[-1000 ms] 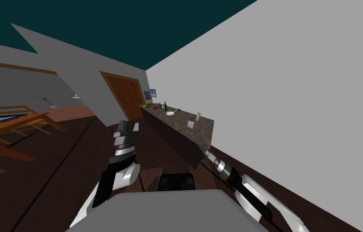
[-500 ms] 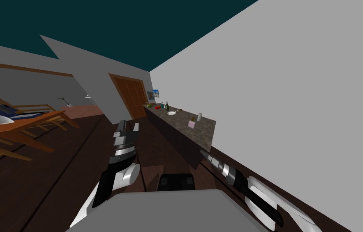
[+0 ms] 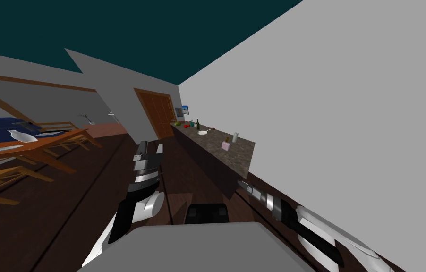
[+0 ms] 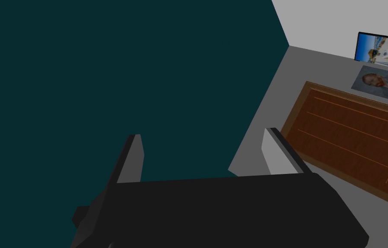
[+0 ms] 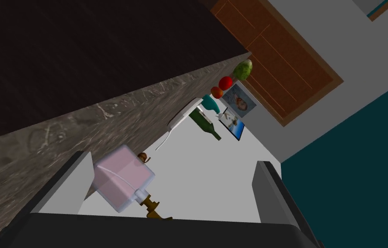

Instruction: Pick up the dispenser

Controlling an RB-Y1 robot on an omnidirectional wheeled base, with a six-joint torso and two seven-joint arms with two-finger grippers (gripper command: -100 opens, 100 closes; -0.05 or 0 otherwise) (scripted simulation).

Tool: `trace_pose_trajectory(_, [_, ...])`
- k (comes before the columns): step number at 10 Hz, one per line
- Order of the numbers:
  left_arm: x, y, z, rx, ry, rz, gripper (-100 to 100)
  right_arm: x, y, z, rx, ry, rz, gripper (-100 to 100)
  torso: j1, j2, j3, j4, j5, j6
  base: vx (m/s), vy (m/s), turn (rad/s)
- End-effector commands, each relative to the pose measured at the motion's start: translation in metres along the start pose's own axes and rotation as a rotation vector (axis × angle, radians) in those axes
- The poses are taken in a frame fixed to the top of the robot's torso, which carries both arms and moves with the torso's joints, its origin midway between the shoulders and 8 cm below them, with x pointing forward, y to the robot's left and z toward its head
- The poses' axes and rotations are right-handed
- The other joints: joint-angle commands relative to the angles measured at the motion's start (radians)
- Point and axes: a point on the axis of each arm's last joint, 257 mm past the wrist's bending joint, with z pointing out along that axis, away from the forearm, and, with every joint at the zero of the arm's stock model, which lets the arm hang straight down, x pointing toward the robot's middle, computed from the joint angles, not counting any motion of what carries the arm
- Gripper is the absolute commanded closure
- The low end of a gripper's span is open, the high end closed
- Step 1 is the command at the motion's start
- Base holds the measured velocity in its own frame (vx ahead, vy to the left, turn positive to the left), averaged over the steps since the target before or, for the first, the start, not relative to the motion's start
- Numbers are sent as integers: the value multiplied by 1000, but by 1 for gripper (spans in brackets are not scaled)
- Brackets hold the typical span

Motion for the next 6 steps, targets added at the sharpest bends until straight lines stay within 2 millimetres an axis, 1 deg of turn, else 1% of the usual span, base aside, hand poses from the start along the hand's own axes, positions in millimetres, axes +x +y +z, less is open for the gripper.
trace_pose_trajectory(1, [0,0,0,0,0,0,0,9,-21,-13,48,54,-18,-100,0,0,0,0,0,0,2,-15,160])
trace_pose_trajectory(2, [0,0,0,0,0,0,0,9,-23,-16,56,74,-36,-100,0,0,0,0,0,-1,2,-24,93])
trace_pose_trajectory(3, [0,0,0,0,0,0,0,16,-42,-29,97,113,-42,-100,-1,-1,0,0,0,0,13,-24,174])
trace_pose_trajectory(5, [0,0,0,0,0,0,0,14,-45,-35,112,151,-74,-100,-1,-2,-1,0,0,0,11,-19,20])
trace_pose_trajectory(6, [0,0,0,0,0,0,0,20,-64,-51,156,195,-86,-100,0,-1,-1,0,0,0,21,-14,143])
